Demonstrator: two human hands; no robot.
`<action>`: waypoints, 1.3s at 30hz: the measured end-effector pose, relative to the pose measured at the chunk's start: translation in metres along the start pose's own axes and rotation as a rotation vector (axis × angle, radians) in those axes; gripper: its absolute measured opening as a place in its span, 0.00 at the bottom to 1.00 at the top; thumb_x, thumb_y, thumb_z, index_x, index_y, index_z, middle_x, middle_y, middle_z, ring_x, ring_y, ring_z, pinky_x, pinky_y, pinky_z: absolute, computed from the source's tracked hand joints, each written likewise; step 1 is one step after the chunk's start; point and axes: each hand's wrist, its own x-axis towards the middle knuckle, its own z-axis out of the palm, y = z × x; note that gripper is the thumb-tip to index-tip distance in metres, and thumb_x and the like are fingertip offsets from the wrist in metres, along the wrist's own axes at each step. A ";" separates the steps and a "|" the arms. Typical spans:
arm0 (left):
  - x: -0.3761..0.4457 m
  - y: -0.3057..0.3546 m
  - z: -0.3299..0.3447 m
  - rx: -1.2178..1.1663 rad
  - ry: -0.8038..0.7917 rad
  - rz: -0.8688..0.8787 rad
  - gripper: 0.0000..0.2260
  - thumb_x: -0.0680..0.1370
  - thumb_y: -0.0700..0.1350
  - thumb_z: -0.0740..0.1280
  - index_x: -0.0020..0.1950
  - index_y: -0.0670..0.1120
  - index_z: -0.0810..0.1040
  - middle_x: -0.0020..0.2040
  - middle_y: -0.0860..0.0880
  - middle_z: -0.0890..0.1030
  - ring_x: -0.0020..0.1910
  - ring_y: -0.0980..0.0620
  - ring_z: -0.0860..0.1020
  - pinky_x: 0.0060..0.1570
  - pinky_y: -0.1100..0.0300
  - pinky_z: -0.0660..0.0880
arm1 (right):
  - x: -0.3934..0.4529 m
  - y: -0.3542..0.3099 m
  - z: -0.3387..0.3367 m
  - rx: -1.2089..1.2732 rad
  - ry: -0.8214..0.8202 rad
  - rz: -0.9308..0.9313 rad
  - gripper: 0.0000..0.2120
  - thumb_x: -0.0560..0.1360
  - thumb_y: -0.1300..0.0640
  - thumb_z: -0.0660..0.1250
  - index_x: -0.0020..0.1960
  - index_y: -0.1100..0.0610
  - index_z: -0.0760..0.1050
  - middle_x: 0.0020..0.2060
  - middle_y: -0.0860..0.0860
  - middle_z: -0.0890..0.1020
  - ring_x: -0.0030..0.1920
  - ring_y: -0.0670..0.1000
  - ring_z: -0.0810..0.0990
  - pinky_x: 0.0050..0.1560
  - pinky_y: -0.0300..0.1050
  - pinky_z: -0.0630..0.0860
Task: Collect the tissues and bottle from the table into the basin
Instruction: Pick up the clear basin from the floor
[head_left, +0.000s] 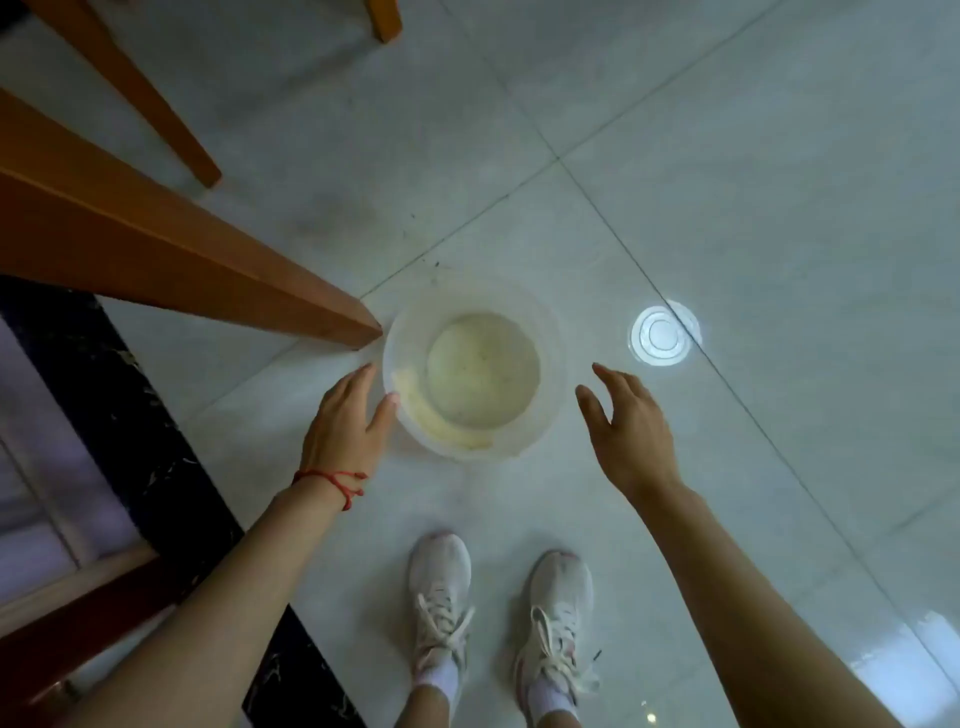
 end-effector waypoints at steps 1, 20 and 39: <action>0.007 -0.004 0.006 -0.011 0.024 -0.022 0.23 0.77 0.47 0.60 0.70 0.40 0.63 0.71 0.40 0.67 0.70 0.43 0.64 0.68 0.52 0.61 | 0.009 0.004 0.008 0.015 0.009 0.008 0.22 0.78 0.48 0.56 0.69 0.57 0.64 0.67 0.55 0.71 0.68 0.56 0.68 0.64 0.54 0.67; 0.055 -0.024 0.055 -0.086 0.170 -0.088 0.15 0.79 0.43 0.56 0.48 0.33 0.76 0.46 0.33 0.80 0.41 0.44 0.72 0.40 0.59 0.63 | 0.081 0.037 0.071 0.197 0.133 0.154 0.13 0.78 0.51 0.55 0.35 0.50 0.66 0.35 0.52 0.70 0.39 0.53 0.66 0.40 0.40 0.59; -0.052 0.104 -0.047 -0.189 0.178 0.133 0.12 0.77 0.43 0.60 0.51 0.36 0.78 0.44 0.36 0.80 0.41 0.49 0.72 0.34 0.66 0.61 | -0.087 -0.011 -0.085 0.502 0.451 0.314 0.13 0.78 0.53 0.58 0.52 0.58 0.77 0.49 0.54 0.80 0.49 0.49 0.74 0.52 0.43 0.68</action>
